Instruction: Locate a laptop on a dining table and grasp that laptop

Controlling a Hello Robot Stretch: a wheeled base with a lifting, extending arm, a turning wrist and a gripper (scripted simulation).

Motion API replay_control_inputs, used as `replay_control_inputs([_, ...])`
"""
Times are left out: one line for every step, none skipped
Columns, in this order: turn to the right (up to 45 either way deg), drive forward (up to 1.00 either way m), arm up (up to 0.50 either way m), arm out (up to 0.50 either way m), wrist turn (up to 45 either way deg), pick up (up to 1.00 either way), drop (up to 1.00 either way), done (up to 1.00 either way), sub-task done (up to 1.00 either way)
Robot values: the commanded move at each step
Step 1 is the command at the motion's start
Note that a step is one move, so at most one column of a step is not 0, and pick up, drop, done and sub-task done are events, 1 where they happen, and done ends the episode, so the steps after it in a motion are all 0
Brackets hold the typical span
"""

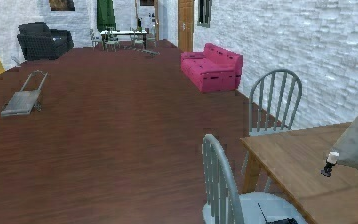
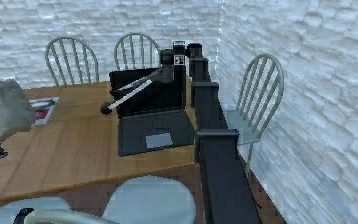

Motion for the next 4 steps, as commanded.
replay_control_inputs([0.0, 0.00, 0.00, 0.00, 15.0, 0.00, 0.00, 0.00, 0.00])
replay_control_inputs([0.0, 0.00, -0.30, 0.00, 0.0, 0.00, 0.00, 0.00, 0.00])
replay_control_inputs([0.0, 0.00, 0.00, 0.00, 0.0, 1.00, 0.00, 0.00, 0.00])
replay_control_inputs([0.0, 0.00, 0.10, 0.00, 0.0, 0.00, 0.00, 0.00, 0.00])
